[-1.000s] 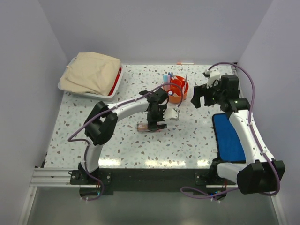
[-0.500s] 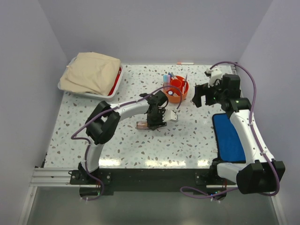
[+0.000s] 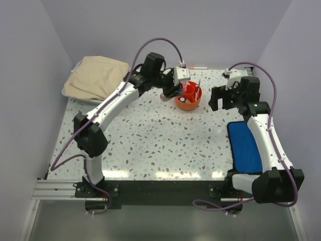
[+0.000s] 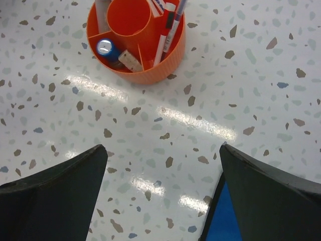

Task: Sort the stationery into containers
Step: Place the stationery in the drawer.

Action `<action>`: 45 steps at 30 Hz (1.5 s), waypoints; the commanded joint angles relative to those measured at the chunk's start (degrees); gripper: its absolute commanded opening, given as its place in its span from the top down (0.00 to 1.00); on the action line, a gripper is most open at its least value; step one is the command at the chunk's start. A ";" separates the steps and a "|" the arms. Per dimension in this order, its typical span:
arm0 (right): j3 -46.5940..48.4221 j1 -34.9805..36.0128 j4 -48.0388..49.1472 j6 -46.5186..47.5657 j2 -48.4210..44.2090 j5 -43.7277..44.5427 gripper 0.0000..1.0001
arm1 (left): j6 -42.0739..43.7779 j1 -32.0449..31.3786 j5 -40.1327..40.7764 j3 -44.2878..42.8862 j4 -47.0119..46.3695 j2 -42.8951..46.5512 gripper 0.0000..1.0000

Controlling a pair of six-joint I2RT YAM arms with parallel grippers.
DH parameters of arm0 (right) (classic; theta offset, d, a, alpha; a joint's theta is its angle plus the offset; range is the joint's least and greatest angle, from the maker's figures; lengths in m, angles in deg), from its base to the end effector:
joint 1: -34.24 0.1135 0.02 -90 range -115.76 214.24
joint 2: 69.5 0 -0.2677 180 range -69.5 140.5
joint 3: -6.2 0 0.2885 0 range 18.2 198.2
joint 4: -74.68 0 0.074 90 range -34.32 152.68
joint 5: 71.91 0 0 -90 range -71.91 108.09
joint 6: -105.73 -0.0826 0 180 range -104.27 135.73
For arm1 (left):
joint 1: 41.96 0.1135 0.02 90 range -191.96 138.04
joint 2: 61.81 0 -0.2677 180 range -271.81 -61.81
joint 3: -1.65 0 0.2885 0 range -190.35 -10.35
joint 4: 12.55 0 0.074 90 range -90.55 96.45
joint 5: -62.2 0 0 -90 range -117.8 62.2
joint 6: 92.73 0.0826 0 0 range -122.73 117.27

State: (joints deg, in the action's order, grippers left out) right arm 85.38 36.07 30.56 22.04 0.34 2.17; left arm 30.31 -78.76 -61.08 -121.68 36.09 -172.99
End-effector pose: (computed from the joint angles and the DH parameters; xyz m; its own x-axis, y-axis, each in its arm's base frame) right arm 0.3375 0.0335 0.3241 -0.5386 -0.1230 -0.8336 -0.3170 0.9462 0.0652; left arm 0.3842 -0.3441 0.3388 0.0665 0.5195 -0.8519 0.9756 0.1454 0.1648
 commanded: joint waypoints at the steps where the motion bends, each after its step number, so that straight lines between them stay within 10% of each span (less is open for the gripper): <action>1: 2.08 -1.30 1.36 -1.12 0.73 1.42 0.01 | -20.87 4.27 -12.25 20.71 -54.20 9.65 1.00; 3: 2.26 -1.65 1.71 -0.77 0.82 1.77 0.01 | -29.59 4.45 -10.15 27.63 -75.99 8.62 1.00; 9: 2.17 -1.65 4.78 -0.67 1.96 2.12 0.01 | -39.01 3.93 -7.60 12.84 -84.97 -7.35 1.00; 27: 4.46 -3.23 -0.66 -0.24 4.95 1.77 0.01 | -44.29 3.66 -3.02 -4.07 -88.41 -28.04 1.00; 45: 5.24 -3.32 0.48 -0.33 8.20 1.86 0.01 | -45.96 6.12 -3.11 0.15 -89.64 -29.01 1.00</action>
State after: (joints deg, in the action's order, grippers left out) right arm 87.72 32.83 30.15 21.32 7.97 3.68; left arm -14.59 -73.62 -65.05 -122.31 -48.19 -202.39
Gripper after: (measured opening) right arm 0.987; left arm 0.508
